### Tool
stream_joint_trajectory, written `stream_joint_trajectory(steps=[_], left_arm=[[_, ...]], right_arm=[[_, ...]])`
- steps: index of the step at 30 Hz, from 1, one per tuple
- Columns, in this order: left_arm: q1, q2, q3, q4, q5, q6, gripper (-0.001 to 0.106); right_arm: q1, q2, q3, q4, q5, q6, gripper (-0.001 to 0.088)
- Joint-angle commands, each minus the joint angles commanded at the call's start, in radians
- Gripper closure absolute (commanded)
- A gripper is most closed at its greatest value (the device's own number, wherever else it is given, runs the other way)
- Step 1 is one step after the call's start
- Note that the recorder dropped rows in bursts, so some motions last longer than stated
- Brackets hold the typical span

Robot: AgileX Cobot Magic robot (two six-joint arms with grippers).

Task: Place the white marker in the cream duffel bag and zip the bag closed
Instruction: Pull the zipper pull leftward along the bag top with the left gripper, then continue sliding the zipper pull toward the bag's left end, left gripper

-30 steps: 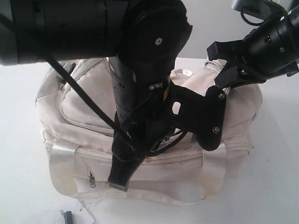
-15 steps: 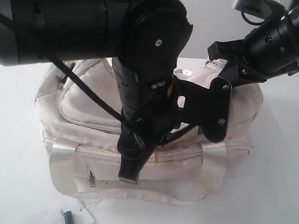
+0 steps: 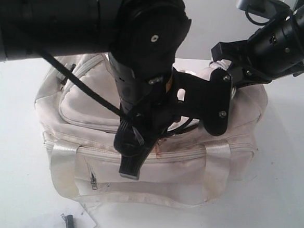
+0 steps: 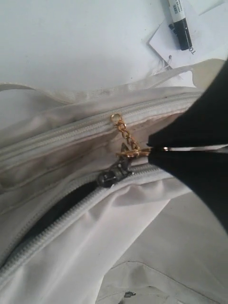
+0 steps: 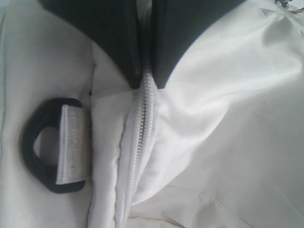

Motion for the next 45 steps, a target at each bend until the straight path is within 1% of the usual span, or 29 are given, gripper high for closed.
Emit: stream_joint_trajectory(steps=[5, 14, 25, 32, 38, 45], left_arm=[[0.000, -0.009, 0.000, -0.091, 0.000, 0.061, 0.105], [0.000, -0.026, 0.000, -0.095, -0.005, 0.078, 0.105], [0.000, -0.059, 0.000, -0.013, -0.035, 0.077, 0.105], [0.000, -0.059, 0.000, 0.073, -0.035, 0.077, 0.105], [0.002, -0.059, 0.000, 0.076, -0.007, 0.077, 0.105], [0.002, -0.056, 0.000, 0.060, -0.009, 0.028, 0.105]], right_arm=[[0.000, 0.000, 0.000, 0.000, 0.000, 0.000, 0.0868], [0.000, 0.000, 0.000, 0.000, -0.011, 0.000, 0.0868], [0.000, 0.000, 0.000, 0.000, -0.011, 0.000, 0.0868], [0.000, 0.000, 0.000, 0.000, -0.011, 0.000, 0.0868], [0.000, 0.000, 0.000, 0.000, -0.011, 0.000, 0.0868], [0.000, 0.000, 0.000, 0.000, -0.011, 0.000, 0.0868]])
